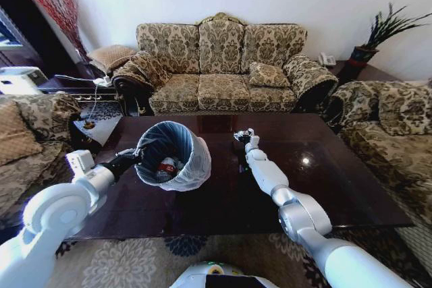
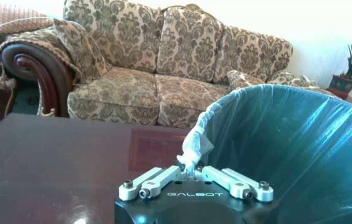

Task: Move to the front of the table and place the trash on the table into the trash bin.

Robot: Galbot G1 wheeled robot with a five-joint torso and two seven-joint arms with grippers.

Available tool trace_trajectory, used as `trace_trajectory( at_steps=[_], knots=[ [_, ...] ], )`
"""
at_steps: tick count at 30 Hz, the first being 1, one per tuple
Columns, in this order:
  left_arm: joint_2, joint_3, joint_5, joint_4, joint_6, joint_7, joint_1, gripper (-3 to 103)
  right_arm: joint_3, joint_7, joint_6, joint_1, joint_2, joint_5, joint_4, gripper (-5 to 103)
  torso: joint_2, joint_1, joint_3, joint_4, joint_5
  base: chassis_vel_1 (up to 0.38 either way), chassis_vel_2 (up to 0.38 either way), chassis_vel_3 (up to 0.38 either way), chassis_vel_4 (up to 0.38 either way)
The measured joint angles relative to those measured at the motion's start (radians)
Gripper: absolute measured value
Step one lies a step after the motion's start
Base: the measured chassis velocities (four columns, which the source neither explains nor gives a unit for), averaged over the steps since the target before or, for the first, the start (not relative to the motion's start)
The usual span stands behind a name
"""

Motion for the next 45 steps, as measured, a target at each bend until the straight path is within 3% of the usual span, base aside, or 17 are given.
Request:
trace_trajectory(
  at_steps=[3,6,15,18,19,21,22,25,28,39,45],
  knots=[
    [-0.001,-0.001,0.0,0.0,0.0,0.0,0.001,0,0.001,-0.001,-0.002,0.004,0.0,0.0,-0.005,91,0.0,0.0,0.0,-0.0001,0.0,0.0,0.0,0.0,0.0],
    [-0.003,-0.001,0.0,0.0,-0.001,0.001,0.001,0,0.002,-0.001,-0.004,0.009,-0.001,0.0,-0.011,88,0.0,0.0,0.0,-0.0004,0.0,0.0,0.0,0.0,0.0],
    [-0.014,0.003,0.002,-0.005,-0.002,0.002,0.006,0,0.006,0.001,-0.014,0.011,-0.013,0.011,-0.02,51,0.0,0.0,0.0,-0.0003,0.0,0.0,0.0,0.0,0.0],
    [-0.014,0.002,0.002,-0.006,-0.004,0.002,0.007,0,0.006,0.001,-0.016,0.01,-0.014,0.012,-0.02,45,0.0,0.0,0.0,-0.0003,0.0,0.0,0.0,0.0,0.0],
    [-0.014,0.001,0.002,-0.007,-0.009,0.003,0.01,0,0.006,0.0,-0.018,0.009,-0.015,0.013,-0.02,35,0.0,0.0,0.0,-0.0004,0.0,0.0,0.0,0.0,0.0],
    [-0.013,0.0,0.002,-0.008,-0.011,0.003,0.01,0,0.006,0.0,-0.02,0.008,-0.015,0.013,-0.02,35,0.0,0.0,0.0,-0.0005,0.0001,0.0,0.0,0.0,0.0],
    [-0.013,-0.002,0.002,-0.01,-0.012,0.003,0.012,0,0.006,0.0,-0.022,0.007,-0.015,0.013,-0.019,24,0.0,0.0,0.0,-0.0003,0.0,0.0,0.0,0.0,0.0],
    [-0.013,-0.005,0.001,-0.012,-0.012,0.003,0.014,0,0.006,-0.001,-0.023,0.006,-0.015,0.013,-0.018,18,0.0,0.0,0.0,-0.0002,0.0,0.0,0.0,0.0,0.0],
    [-0.014,-0.016,0.001,-0.018,-0.013,0.003,0.026,0,0.006,-0.006,-0.023,0.004,-0.016,0.015,-0.016,4,0.0,0.0,0.0,-0.0003,0.0,0.0,0.0,0.0,0.0],
    [-0.011,-0.037,-0.001,-0.024,-0.014,0.004,0.046,0,0.004,-0.005,-0.022,-0.02,-0.027,0.029,0.02,3,0.0,0.0,0.0,-0.0001,0.0,0.0,0.0,0.0,0.0],
    [0.037,-0.053,-0.021,-0.017,-0.014,0.004,0.056,0,-0.001,0.054,0.004,-0.142,-0.103,-0.016,0.25,3,0.0,0.0,0.0,-0.0001,0.0006,0.0,0.0,0.0,0.0]
  ],
)
